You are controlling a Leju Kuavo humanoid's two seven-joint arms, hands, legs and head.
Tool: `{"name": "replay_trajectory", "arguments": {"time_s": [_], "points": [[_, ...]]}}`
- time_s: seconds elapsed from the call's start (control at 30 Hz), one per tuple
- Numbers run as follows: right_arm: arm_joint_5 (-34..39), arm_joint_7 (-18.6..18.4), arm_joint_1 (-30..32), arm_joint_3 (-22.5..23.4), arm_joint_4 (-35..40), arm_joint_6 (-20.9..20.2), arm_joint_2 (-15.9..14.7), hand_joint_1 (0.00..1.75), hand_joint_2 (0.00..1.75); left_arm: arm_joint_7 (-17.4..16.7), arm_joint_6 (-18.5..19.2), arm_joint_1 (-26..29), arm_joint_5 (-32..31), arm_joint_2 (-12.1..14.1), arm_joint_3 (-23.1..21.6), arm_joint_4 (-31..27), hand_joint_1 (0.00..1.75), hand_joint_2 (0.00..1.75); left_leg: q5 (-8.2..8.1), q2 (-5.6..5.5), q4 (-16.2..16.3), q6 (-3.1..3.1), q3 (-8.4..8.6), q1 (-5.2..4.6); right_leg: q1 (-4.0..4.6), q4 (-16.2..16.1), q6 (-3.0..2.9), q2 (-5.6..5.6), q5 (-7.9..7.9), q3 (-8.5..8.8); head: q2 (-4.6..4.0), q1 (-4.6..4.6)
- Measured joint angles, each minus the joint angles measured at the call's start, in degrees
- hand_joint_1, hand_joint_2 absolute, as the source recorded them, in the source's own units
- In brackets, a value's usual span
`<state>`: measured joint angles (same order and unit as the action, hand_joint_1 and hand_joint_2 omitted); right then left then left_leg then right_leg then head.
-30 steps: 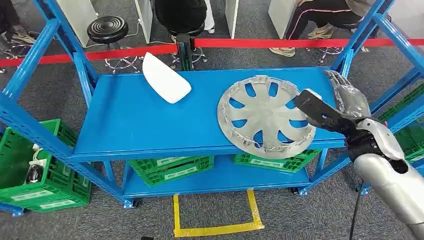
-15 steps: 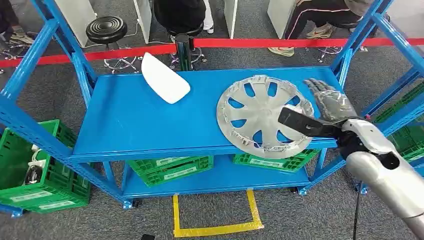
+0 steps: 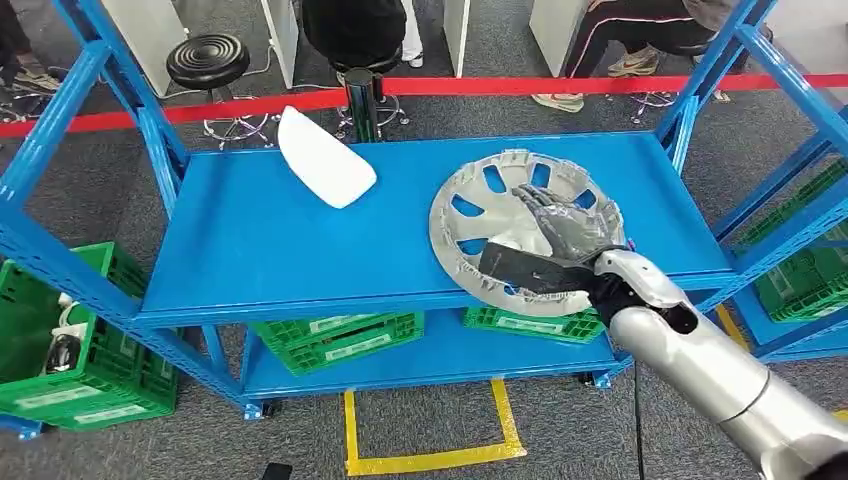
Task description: Take the parts from the cabinet and place them on the table.
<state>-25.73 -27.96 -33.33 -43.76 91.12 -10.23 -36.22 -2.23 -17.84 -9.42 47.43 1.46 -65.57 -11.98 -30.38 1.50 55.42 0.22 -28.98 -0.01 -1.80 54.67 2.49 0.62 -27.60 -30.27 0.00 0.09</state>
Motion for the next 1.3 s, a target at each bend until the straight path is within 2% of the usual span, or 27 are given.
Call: {"name": "replay_trajectory", "arguments": {"time_s": [0.37, 0.73, 0.83, 0.93, 1.3], "points": [[-3.52, -3.67, -2.18, -5.68, -6.64, -5.09, 0.92, 0.0, 1.75, -0.5, 2.34, 0.45, 0.28, -0.26, 0.0, 0.0, 0.0, 0.0, 0.0, -0.8, 0.05, -0.01, 0.02, -0.04, -0.02, -0.04, 0.0, -0.24, 0.0, -0.03, 0.0, 0.07], [-4.24, -3.32, -2.21, -8.89, -9.35, -7.26, 1.14, 0.0, 1.75, -0.7, 2.73, 0.52, -0.15, -0.22, 0.0, 0.0, 0.0, 0.0, 0.0, -1.16, 0.05, -0.01, -0.03, -0.03, -0.01, -0.03, -0.06, -0.39, -0.05, -0.01, 0.0, 0.07], [-3.09, -3.19, -2.63, -9.74, -9.9, -8.9, 1.88, 0.0, 1.75, -0.9, 2.97, 0.49, 0.09, -0.57, 0.0, 0.0, 0.0, 0.0, 0.0, -1.09, 0.04, -0.01, -0.03, -0.03, -0.01, -0.02, -0.06, -0.39, -0.05, -0.01, 0.0, 0.07], [-0.66, -4.78, -3.53, -10.92, -11.05, -11.38, 3.01, 0.0, 1.75, -1.12, 3.23, 0.51, 0.63, -1.24, 0.0, 0.0, 0.0, 0.0, 0.0, -1.01, 0.05, -0.01, -0.03, -0.03, -0.01, -0.02, -0.06, -0.37, -0.05, -0.01, 0.0, 0.06], [3.61, -6.14, -7.77, -14.64, -16.96, -13.57, 5.97, 0.0, 1.75, -0.68, 2.67, 0.5, 2.01, -1.51, 0.0, 0.0, 0.0, 0.0, 0.0, -0.7, 0.04, -0.01, 0.0, -0.03, -0.01, -0.01, -0.06, -0.33, -0.05, -0.02, 0.0, 0.07]]}}
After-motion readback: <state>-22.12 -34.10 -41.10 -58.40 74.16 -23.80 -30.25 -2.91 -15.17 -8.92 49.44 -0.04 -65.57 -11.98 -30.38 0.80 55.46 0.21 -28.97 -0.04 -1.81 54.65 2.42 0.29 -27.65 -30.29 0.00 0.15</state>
